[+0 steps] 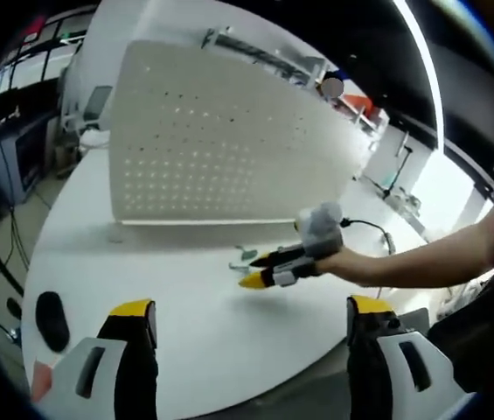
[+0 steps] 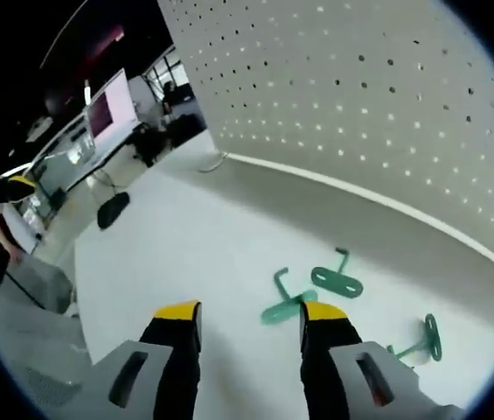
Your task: Insert the hook assembly into the mounting plate slot until the hook locks in place.
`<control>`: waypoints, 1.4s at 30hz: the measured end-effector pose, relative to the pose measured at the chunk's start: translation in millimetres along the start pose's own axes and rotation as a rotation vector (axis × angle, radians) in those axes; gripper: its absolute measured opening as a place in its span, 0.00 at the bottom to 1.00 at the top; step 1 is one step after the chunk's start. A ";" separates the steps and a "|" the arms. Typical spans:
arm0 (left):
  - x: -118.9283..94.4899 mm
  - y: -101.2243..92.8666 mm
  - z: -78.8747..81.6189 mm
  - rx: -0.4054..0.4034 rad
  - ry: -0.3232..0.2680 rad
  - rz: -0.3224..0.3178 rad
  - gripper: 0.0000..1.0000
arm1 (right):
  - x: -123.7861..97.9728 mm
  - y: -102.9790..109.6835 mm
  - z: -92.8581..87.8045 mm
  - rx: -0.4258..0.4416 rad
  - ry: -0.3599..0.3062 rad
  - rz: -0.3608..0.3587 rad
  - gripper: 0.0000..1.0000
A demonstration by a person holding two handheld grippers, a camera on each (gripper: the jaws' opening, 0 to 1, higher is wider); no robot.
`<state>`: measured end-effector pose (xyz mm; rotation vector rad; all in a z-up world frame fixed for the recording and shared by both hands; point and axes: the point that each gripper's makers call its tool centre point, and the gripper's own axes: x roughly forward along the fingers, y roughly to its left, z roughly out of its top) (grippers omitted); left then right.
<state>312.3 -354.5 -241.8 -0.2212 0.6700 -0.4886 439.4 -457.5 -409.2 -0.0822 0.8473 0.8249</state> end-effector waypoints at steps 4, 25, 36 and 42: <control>0.4 2.5 -0.5 -0.007 0.001 0.003 0.91 | 5.2 -6.3 -2.3 -0.020 0.021 -0.034 0.37; 7.1 8.4 -4.2 -0.022 0.017 -0.001 0.91 | 1.9 -44.6 7.0 -0.142 0.012 -0.143 0.00; 8.3 7.2 -0.7 -0.014 0.014 -0.005 0.91 | 2.0 -46.3 7.7 -0.134 0.014 -0.145 0.00; 6.4 7.3 1.1 -0.014 0.007 -0.003 0.91 | 2.7 -44.3 7.9 -0.149 0.023 -0.140 0.00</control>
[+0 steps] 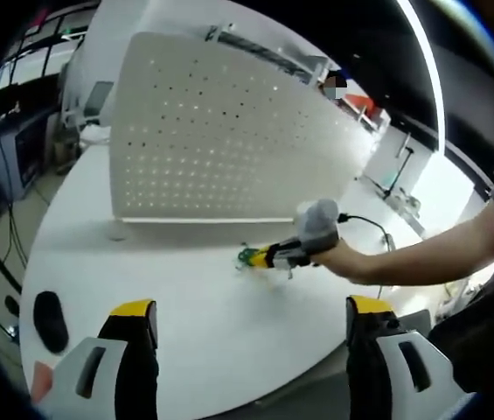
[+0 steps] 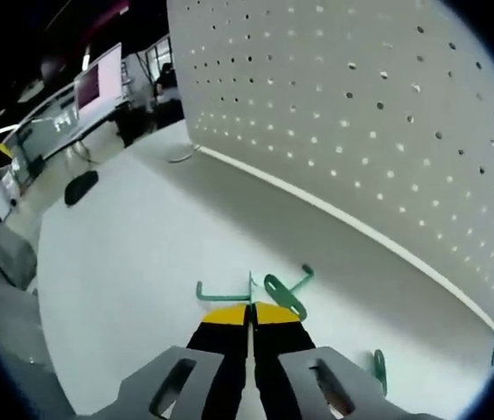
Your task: Insert the hook assembly into the mounting plate slot until the hook locks in place.
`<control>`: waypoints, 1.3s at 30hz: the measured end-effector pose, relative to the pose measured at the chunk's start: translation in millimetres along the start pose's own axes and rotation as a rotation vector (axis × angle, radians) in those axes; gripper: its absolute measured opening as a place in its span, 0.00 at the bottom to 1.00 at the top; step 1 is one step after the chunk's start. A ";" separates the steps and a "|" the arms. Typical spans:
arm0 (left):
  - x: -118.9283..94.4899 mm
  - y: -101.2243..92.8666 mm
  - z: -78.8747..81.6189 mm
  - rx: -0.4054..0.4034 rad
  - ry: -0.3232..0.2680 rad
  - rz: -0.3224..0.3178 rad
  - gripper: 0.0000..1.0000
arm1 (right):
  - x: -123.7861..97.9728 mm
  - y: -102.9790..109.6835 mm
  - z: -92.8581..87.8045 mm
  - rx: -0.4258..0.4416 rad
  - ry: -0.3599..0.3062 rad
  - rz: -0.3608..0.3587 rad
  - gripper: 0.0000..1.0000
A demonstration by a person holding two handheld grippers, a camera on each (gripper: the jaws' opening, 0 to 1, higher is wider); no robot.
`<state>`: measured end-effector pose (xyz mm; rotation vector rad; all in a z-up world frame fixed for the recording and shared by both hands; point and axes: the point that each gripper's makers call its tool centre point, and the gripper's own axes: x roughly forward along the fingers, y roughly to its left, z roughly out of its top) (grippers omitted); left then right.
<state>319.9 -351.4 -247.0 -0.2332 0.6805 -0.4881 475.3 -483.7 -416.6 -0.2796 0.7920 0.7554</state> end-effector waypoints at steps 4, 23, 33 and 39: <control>-0.9 -0.5 0.1 0.000 -0.002 0.001 0.91 | -0.9 0.1 0.3 -0.006 0.000 -0.001 0.00; -1.8 -5.0 1.4 0.009 -0.012 -0.005 0.91 | -19.0 -3.5 15.3 0.005 -0.033 0.000 0.00; -6.3 -12.7 4.4 0.022 -0.028 -0.010 0.91 | -33.9 -1.3 23.8 -0.003 -0.052 0.000 0.00; -10.6 -15.4 6.4 0.031 -0.036 -0.013 0.91 | -46.8 -0.6 21.8 0.003 -0.049 0.009 0.00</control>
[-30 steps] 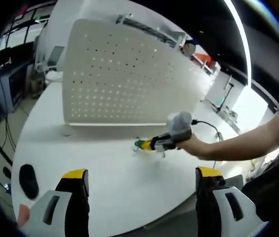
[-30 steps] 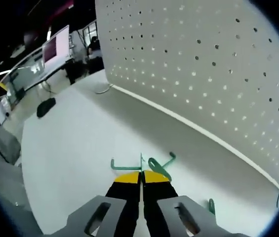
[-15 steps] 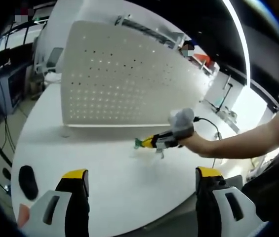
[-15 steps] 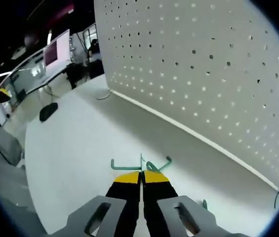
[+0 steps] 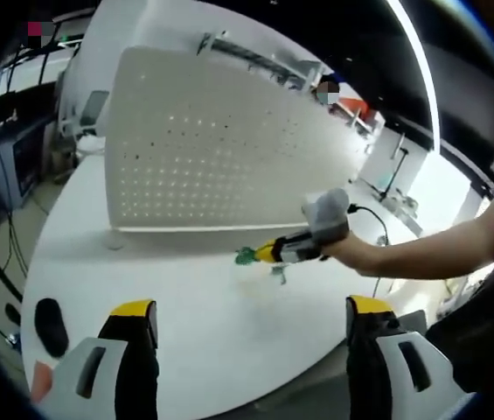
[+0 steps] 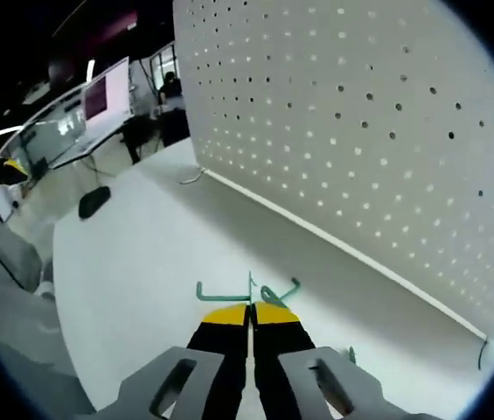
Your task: Insert the hook assembly into the mounting plate slot until the hook locks in place.
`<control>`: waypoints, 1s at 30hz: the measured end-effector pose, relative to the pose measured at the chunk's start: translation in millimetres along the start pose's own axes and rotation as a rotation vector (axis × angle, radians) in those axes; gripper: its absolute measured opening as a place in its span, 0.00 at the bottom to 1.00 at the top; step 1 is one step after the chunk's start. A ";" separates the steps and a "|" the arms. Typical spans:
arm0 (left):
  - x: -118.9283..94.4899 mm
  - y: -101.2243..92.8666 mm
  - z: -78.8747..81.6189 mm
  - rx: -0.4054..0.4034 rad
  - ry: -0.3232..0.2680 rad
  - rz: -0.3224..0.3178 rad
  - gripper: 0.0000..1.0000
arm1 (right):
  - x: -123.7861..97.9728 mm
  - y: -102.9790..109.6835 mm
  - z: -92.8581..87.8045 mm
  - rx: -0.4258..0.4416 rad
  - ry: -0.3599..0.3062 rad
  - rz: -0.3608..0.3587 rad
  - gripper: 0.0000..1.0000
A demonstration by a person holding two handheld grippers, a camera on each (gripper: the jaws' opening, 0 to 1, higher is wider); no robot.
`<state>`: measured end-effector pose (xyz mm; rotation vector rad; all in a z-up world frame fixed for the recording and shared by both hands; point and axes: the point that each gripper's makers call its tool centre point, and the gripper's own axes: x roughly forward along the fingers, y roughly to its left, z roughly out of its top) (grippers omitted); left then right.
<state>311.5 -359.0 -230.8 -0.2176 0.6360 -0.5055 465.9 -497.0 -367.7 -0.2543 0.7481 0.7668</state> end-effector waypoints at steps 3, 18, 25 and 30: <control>-3.4 0.7 3.8 0.008 -0.010 0.007 0.91 | -9.5 2.4 3.3 -0.007 -0.012 0.003 0.00; -11.7 -8.5 8.3 0.026 -0.044 0.015 0.90 | -54.7 14.9 38.2 0.032 -0.127 0.044 0.00; -11.5 -15.8 9.0 0.037 -0.047 0.005 0.89 | -79.4 25.6 49.9 0.069 -0.181 0.084 0.00; -8.8 -20.2 12.6 0.043 -0.050 -0.008 0.89 | -96.9 34.7 53.0 0.100 -0.213 0.115 0.00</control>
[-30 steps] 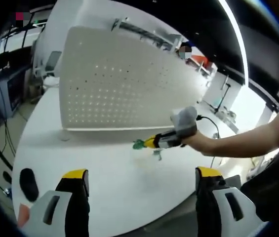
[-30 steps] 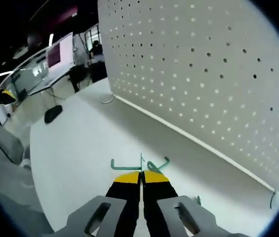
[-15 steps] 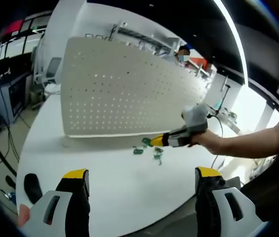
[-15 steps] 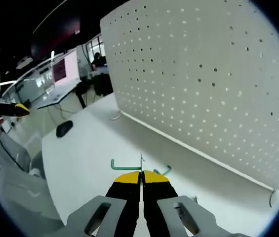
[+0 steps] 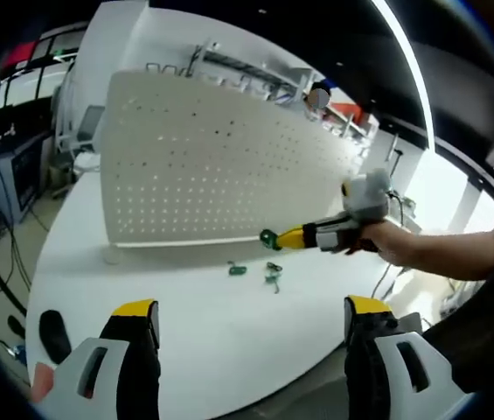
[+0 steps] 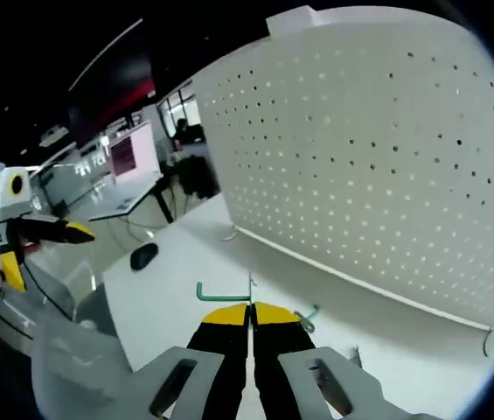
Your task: Insert the hook assembly into the mounting plate slot until the hook locks in place.
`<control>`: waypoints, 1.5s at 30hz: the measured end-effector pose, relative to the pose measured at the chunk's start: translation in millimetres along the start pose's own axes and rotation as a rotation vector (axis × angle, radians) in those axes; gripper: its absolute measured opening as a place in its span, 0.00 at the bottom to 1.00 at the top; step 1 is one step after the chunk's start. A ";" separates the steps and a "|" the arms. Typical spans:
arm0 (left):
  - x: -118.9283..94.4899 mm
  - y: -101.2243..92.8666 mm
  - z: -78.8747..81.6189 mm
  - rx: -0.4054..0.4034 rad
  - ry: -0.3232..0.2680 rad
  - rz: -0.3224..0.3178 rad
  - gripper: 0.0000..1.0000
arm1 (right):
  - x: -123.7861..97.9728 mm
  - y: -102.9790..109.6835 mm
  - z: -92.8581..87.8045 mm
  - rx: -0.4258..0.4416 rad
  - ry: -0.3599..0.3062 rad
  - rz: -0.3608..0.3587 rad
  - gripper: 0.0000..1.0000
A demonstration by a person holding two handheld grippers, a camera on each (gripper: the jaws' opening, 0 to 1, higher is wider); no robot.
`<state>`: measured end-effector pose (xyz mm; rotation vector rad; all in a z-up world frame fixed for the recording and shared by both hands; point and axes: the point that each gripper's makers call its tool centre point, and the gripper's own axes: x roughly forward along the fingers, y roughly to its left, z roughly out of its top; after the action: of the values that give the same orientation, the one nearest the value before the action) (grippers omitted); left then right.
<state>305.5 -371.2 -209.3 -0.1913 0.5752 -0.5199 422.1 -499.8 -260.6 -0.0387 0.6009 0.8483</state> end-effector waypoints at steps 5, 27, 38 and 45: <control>2.8 -5.0 3.6 0.008 -0.004 -0.014 0.89 | -14.4 11.8 3.7 0.029 -0.026 0.028 0.00; 10.6 -22.9 4.8 -0.023 -0.012 -0.108 0.78 | -71.7 91.1 26.5 0.271 -0.177 0.327 0.00; 8.5 -48.6 16.6 -0.098 -0.045 -0.265 0.59 | -83.6 114.4 25.9 0.366 -0.226 0.488 0.00; 4.7 -66.3 27.9 -0.147 -0.084 -0.371 0.48 | -92.9 126.9 25.9 0.454 -0.275 0.625 0.00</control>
<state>297.1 -429.5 -167.7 -0.4634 0.4981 -0.8256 297.0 -472.2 -165.8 0.6998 0.5365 1.2719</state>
